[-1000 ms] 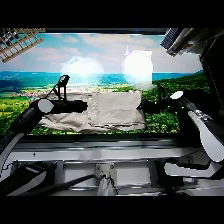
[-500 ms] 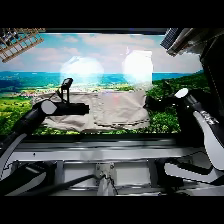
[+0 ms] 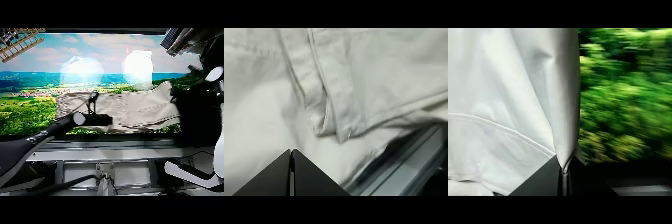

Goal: Fold the clothes and pants, and hang the long-sleeved shirts on hangers.

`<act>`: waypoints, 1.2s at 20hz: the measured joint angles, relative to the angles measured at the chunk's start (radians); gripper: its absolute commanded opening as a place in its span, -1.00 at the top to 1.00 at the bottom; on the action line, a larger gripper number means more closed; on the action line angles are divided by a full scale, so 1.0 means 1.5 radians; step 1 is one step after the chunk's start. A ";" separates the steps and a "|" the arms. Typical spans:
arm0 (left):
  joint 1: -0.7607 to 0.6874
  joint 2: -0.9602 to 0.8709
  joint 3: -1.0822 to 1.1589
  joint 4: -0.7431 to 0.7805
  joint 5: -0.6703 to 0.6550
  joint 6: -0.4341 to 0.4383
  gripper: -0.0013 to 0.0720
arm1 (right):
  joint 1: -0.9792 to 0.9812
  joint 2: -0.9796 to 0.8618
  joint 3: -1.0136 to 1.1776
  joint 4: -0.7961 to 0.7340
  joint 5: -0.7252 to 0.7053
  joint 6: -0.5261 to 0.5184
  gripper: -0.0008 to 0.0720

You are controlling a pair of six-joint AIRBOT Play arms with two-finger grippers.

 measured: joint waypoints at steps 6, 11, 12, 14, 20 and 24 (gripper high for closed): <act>-0.108 -0.071 0.090 -0.040 0.075 0.007 0.94 | -0.004 0.003 0.170 -0.080 0.122 0.027 0.93; -0.153 -0.144 0.186 -0.078 0.090 0.007 0.94 | 0.001 0.003 0.259 -0.100 0.175 0.050 0.93; -0.162 -0.158 0.202 -0.095 0.087 0.007 0.94 | 0.001 0.003 0.271 -0.101 0.181 0.055 0.93; -0.181 -0.188 0.230 -0.131 0.083 0.007 0.94 | 0.005 0.003 0.289 -0.104 0.192 0.063 0.93; -0.212 -0.284 0.296 -0.208 0.079 0.007 0.94 | 0.051 0.003 0.314 -0.107 0.201 0.081 0.93; -0.211 -0.326 0.316 -0.244 0.072 0.007 0.94 | 0.093 0.002 0.317 -0.108 0.202 0.096 0.93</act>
